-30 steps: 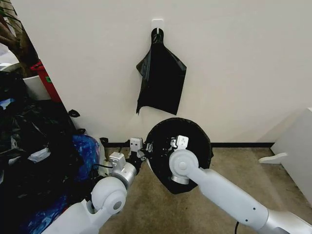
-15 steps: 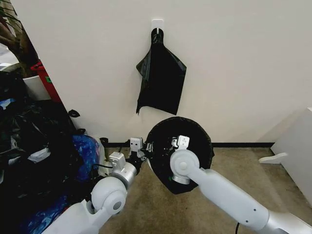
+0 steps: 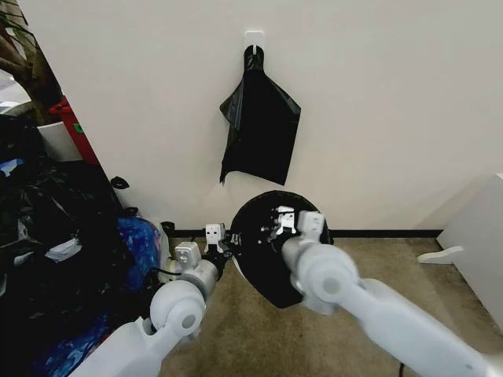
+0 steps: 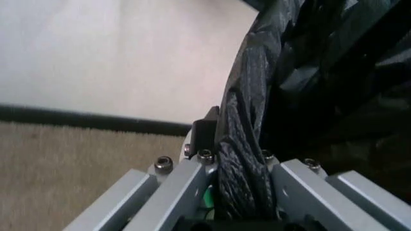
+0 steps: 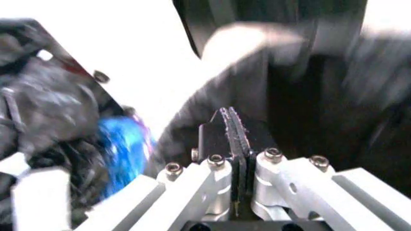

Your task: Place the garbage bag over the trash bin.

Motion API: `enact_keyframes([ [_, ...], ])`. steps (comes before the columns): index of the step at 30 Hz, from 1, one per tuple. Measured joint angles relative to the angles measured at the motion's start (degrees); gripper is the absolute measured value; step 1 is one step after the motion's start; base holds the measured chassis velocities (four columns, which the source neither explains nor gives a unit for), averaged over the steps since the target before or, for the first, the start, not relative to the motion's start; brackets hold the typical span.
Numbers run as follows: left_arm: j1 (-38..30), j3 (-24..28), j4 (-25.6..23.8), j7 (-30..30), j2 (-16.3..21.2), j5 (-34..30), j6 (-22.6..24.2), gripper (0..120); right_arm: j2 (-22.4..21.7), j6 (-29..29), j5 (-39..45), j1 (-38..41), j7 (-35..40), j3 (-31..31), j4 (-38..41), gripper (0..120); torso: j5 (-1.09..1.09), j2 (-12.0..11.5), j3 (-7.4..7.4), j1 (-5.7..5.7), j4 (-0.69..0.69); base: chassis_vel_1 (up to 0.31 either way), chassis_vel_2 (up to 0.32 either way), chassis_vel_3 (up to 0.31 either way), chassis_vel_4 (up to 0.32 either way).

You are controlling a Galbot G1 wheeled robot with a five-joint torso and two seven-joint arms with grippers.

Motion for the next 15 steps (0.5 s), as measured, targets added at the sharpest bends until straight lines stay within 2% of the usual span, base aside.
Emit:
enact_keyframes([
  [2, 0.0, -0.3, -0.1, -0.5, 0.2, -0.9, 0.2, 1, -1.7, -1.0, -2.1, -1.6, -4.3, 3.8, 1.5, 0, 0.01, 0.0, 0.00, 0.00, 0.00, 0.000, 0.000, 0.000, 0.000],
  [10, -0.3, -1.8, -0.4, -2.9, -0.2, -4.5, 0.2, 1, -2.7, -1.9, 3.0, -7.7, -5.0, 13.6, 7.8, 0, 0.00, 0.0, 0.00, 0.00, 0.02, 0.000, 0.000, 0.000, 0.000],
  [14, -0.4, -3.2, -0.4, -3.8, -0.7, -6.7, 0.2, 1, -3.4, -0.6, 2.5, -16.2, -10.9, 20.3, 10.8, 0, 0.01, 0.0, 0.00, 0.00, 0.00, 0.000, 0.000, 0.000, 0.000],
  [15, -0.5, -3.6, -0.4, -4.2, -0.9, -7.7, 0.2, 1, -3.6, 0.7, 1.1, -18.7, -12.4, 21.6, 11.8, 5, 0.00, 0.0, 0.00, 0.00, 0.00, 0.000, 0.000, 0.000, 0.000],
])
